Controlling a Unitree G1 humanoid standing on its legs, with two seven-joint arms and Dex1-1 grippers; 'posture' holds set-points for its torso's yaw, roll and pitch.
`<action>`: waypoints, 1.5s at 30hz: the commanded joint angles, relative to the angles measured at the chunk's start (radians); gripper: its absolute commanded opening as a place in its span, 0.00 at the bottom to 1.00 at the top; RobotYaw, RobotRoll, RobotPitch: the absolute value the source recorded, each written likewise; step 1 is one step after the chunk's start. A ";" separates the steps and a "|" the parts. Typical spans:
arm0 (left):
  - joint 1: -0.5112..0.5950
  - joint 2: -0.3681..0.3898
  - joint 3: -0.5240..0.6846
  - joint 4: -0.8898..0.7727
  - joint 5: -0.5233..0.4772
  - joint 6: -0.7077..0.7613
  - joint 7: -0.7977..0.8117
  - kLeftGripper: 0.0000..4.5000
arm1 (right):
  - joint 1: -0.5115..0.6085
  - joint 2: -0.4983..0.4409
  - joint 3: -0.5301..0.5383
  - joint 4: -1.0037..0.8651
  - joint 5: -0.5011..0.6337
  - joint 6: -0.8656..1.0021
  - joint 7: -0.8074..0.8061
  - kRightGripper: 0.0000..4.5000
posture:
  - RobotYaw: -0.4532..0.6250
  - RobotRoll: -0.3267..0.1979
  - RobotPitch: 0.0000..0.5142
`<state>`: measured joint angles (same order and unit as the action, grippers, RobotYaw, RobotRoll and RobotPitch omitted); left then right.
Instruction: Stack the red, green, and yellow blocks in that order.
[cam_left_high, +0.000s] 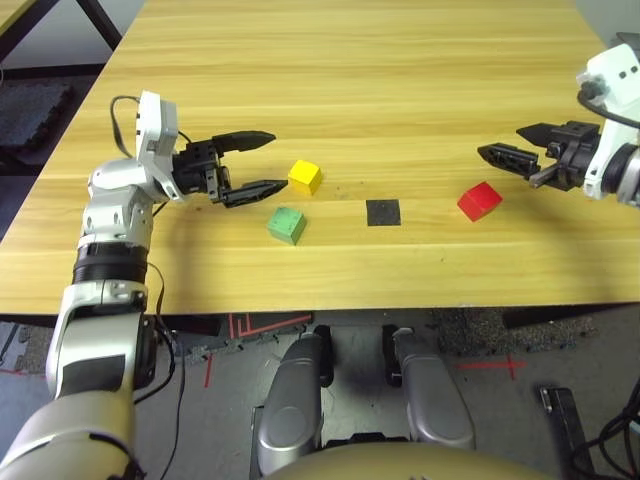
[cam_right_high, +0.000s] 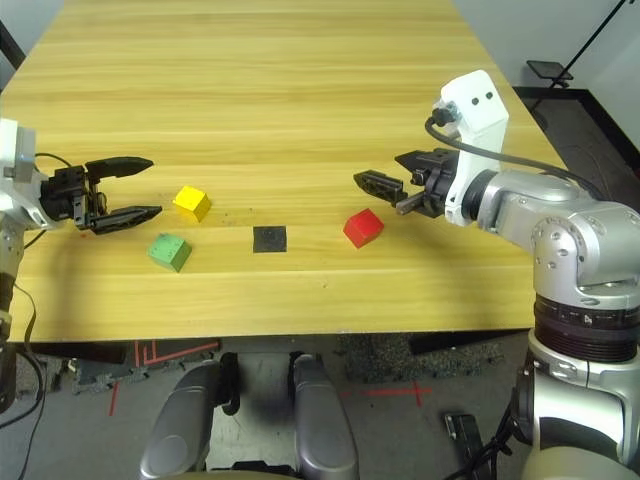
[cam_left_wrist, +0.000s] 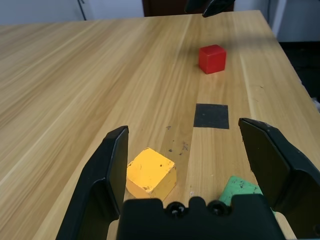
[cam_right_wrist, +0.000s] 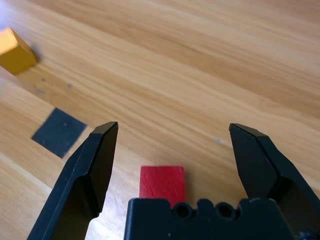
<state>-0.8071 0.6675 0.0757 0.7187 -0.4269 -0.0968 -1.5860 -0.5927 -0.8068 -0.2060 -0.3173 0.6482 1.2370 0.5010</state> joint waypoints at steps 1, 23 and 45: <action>-0.012 -0.011 -0.029 0.023 0.020 -0.022 -0.028 1.00 | 0.057 -0.016 -0.003 -0.041 -0.012 0.038 -0.021 1.00 | 0.49 0.52 0.49; 0.039 -0.049 -0.012 -0.084 0.008 0.024 -0.009 1.00 | 0.328 0.001 0.131 -0.045 -0.182 -0.247 0.019 1.00 | 0.52 0.57 0.51; 0.082 -0.066 0.004 -0.134 0.004 0.036 0.042 1.00 | 0.205 -0.005 0.256 0.067 -0.285 -0.450 0.204 0.45 | 0.55 0.58 0.46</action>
<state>-0.7406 0.6015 0.0720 0.5922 -0.4238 -0.0569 -1.5458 -0.3735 -0.7964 0.0346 -0.2595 0.3690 0.8335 0.6499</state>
